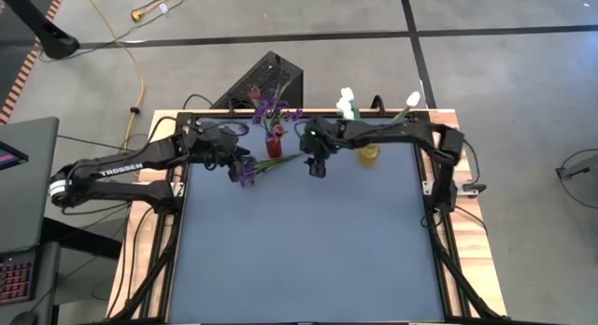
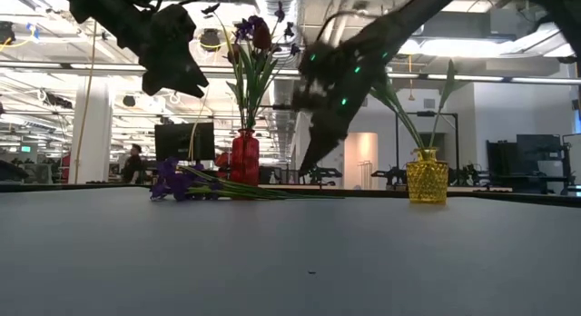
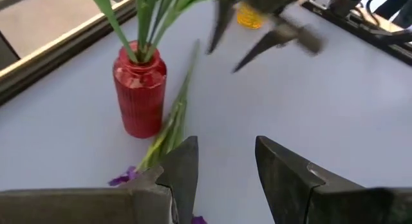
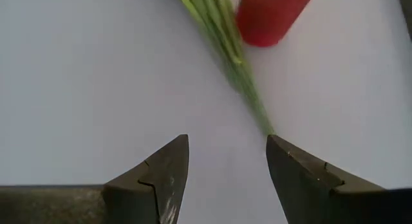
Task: Sort flowers into vase by color
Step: Put the purple flowers into the red vase
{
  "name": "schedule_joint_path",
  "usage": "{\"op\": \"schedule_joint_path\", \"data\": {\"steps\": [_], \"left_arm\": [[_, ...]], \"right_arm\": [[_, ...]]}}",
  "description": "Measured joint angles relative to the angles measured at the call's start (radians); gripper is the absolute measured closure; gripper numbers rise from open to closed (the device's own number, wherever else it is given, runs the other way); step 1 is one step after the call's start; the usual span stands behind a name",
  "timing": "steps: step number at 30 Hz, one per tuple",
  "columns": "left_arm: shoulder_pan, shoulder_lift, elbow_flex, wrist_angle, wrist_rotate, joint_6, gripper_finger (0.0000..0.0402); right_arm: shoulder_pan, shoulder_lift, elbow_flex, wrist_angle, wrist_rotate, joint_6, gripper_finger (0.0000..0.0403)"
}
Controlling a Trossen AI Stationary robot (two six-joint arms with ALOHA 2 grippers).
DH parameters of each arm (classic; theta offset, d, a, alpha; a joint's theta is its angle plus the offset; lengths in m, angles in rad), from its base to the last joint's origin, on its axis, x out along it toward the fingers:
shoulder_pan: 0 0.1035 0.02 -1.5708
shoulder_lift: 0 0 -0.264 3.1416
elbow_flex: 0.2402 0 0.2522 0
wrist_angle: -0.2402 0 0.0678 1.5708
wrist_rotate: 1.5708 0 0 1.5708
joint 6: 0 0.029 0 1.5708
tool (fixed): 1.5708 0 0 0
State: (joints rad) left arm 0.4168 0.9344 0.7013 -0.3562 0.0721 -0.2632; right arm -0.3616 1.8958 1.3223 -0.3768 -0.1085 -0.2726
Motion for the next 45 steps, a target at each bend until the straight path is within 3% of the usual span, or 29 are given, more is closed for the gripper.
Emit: {"op": "schedule_joint_path", "data": {"steps": [15,26,32,45], "left_arm": [[-0.040,0.000,-0.001,-0.003,-0.034,-0.120,0.0260],[-0.083,0.000,-0.001,-0.011,-0.031,-0.116,0.0260],[-0.084,0.000,-0.001,-0.012,-0.026,-0.127,0.0260],[-0.084,0.001,-0.002,-0.039,0.011,-0.142,0.0260]], "right_arm": [[-0.070,0.301,0.380,-0.329,-0.018,-0.195,0.0170],[-0.071,0.303,0.392,-0.336,-0.016,-0.208,0.0176],[-0.084,0.303,0.392,-0.378,0.063,-0.283,0.0176],[-0.166,0.316,0.370,-0.452,0.031,-0.327,0.0177]]}}
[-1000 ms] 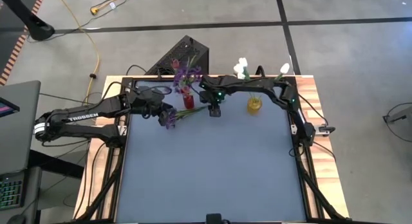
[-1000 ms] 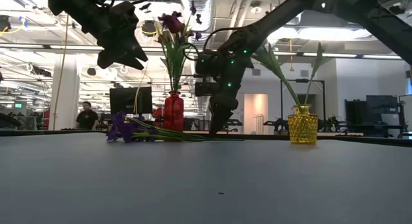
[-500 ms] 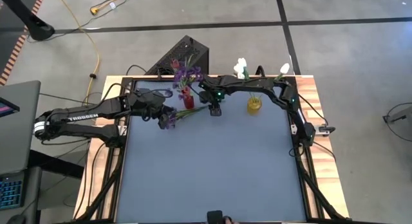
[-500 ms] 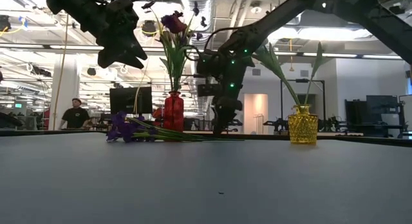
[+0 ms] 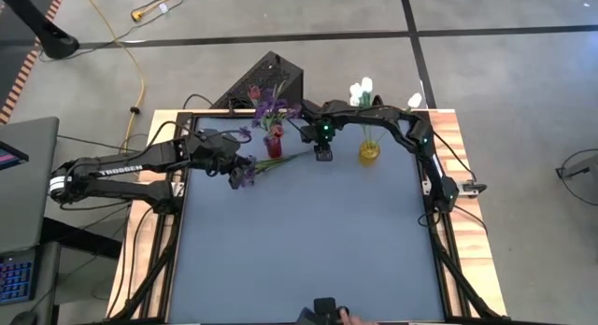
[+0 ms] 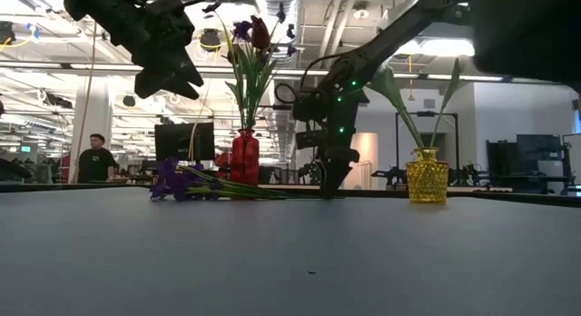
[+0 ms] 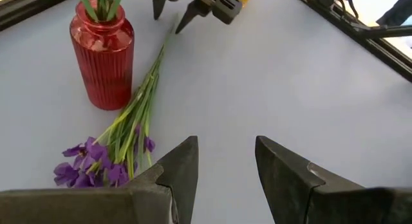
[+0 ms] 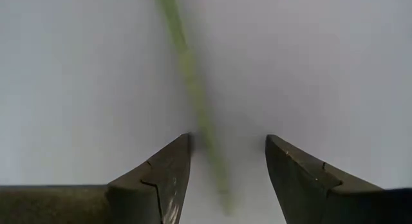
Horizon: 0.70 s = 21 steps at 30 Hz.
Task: Sort flowers into vase by color
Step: Put the purple flowers into the red vase
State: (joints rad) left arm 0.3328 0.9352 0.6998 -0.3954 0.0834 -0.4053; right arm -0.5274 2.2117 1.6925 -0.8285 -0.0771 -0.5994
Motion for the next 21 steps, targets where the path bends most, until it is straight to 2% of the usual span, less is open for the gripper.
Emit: {"op": "schedule_joint_path", "data": {"steps": [5,8,11,17,19,21], "left_arm": [[0.000,0.000,0.000,-0.020,0.012,0.003,0.0260],[0.000,0.000,0.000,-0.020,0.017,0.006,0.0260],[0.000,0.000,0.000,-0.019,0.018,0.016,0.0260],[0.000,0.000,0.000,-0.026,0.026,0.019,0.0260],[0.000,0.000,0.000,-0.041,0.027,0.019,0.0260],[0.000,0.000,0.000,-0.044,0.050,0.029,0.0260]], "right_arm": [[0.017,0.007,-0.026,0.000,0.038,-0.026,0.0179],[0.030,0.008,-0.026,0.002,0.051,-0.027,0.0199],[0.041,0.005,-0.026,-0.019,0.056,-0.028,0.0245],[0.068,0.006,-0.026,-0.070,0.062,0.004,0.0371],[0.080,0.001,-0.026,-0.079,0.065,0.015,0.0386],[0.097,-0.011,-0.029,-0.101,0.065,0.035,0.0381]]}}
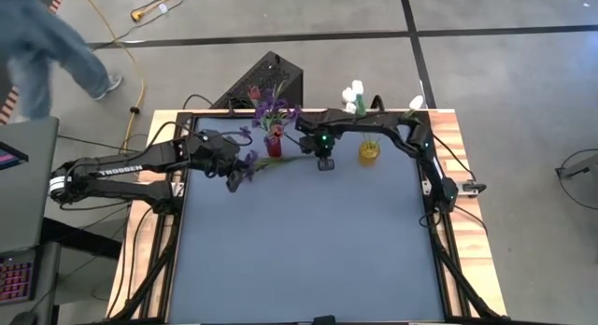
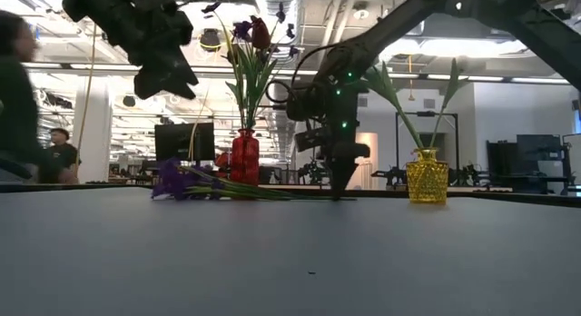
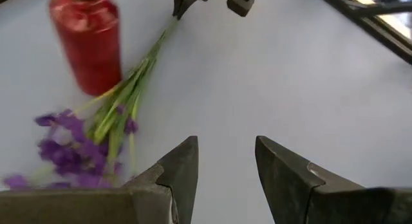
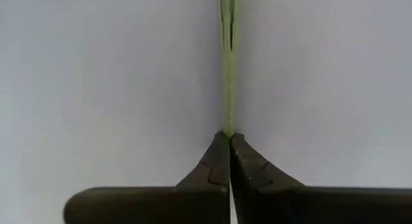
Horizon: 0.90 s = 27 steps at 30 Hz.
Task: Sort flowers into vase by color
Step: Put the purple flowers into the red vase
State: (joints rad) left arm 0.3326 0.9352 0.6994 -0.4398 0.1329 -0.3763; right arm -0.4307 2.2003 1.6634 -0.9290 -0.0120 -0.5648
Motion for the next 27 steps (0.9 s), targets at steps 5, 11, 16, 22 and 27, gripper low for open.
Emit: {"op": "schedule_joint_path", "data": {"steps": [5,11,16,22,27], "left_arm": [[-0.042,-0.054,0.000,0.047,0.036,0.064,0.0260],[-0.085,-0.206,0.000,0.054,-0.041,0.081,0.0260],[-0.111,-0.330,0.000,0.078,-0.062,0.098,0.0260],[-0.116,-0.413,0.000,0.042,-0.149,0.149,0.0260],[-0.116,-0.420,-0.025,0.053,-0.156,0.143,0.0260]], "right_arm": [[0.061,-0.053,-0.006,-0.114,-0.026,0.061,0.0380],[0.154,-0.155,-0.004,-0.193,-0.068,0.192,0.0387],[0.221,-0.274,-0.004,-0.207,-0.235,0.390,0.0387],[0.304,-0.453,-0.002,-0.157,-0.400,0.567,0.0387],[0.395,-0.531,0.000,-0.035,-0.101,0.790,0.0372]]}}
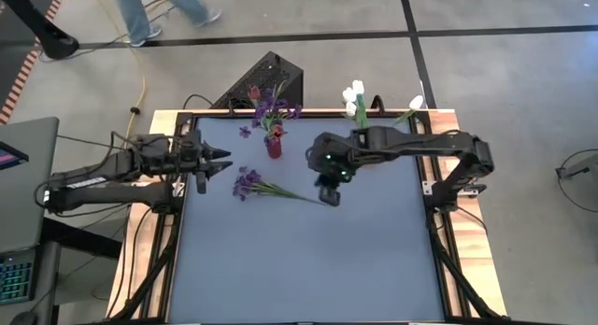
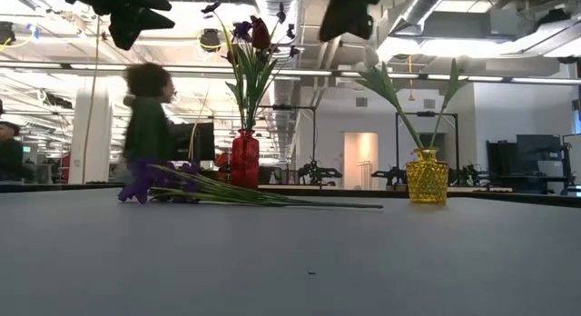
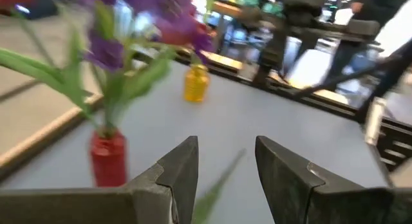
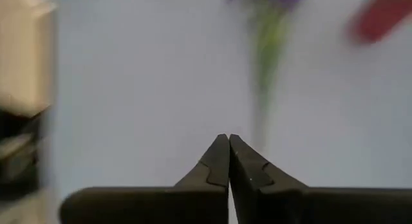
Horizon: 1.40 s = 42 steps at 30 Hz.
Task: Sort flowers into vase by color
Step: Put the purple flowers into the red vase
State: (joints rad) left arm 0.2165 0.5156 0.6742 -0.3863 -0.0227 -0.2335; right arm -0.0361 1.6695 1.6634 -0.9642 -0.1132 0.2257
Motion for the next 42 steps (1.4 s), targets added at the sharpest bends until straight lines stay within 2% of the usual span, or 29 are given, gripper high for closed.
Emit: {"op": "schedule_joint_path", "data": {"steps": [3,6,13,18,26,30,34,42], "left_arm": [[0.000,0.008,-0.030,0.019,0.071,-0.037,0.0260],[0.000,0.013,-0.062,0.037,0.132,-0.076,0.0260],[-0.026,0.014,-0.087,0.076,0.165,-0.137,0.0260],[-0.079,0.026,-0.088,0.116,0.112,-0.173,0.0260],[-0.210,0.091,-0.088,0.112,0.025,-0.225,0.0260],[-0.267,0.144,-0.088,0.112,-0.054,-0.218,0.0260],[-0.291,0.191,-0.088,0.112,-0.070,-0.190,0.0260],[-0.294,0.238,-0.088,0.116,-0.074,-0.167,0.0260]], "right_arm": [[0.052,0.029,0.000,0.051,0.176,-0.005,0.0337],[0.079,0.087,-0.001,0.068,0.267,0.012,0.0303],[0.064,0.267,-0.002,0.094,0.270,0.018,0.0196],[0.060,0.332,-0.021,0.132,0.273,0.013,0.0133],[0.060,0.282,-0.226,0.294,0.238,0.060,0.0118],[0.066,0.255,-0.286,0.406,0.214,0.064,0.0118],[0.082,0.255,-0.309,0.477,0.230,0.090,0.0117],[0.082,0.266,-0.311,0.491,0.271,0.119,0.0117]]}}
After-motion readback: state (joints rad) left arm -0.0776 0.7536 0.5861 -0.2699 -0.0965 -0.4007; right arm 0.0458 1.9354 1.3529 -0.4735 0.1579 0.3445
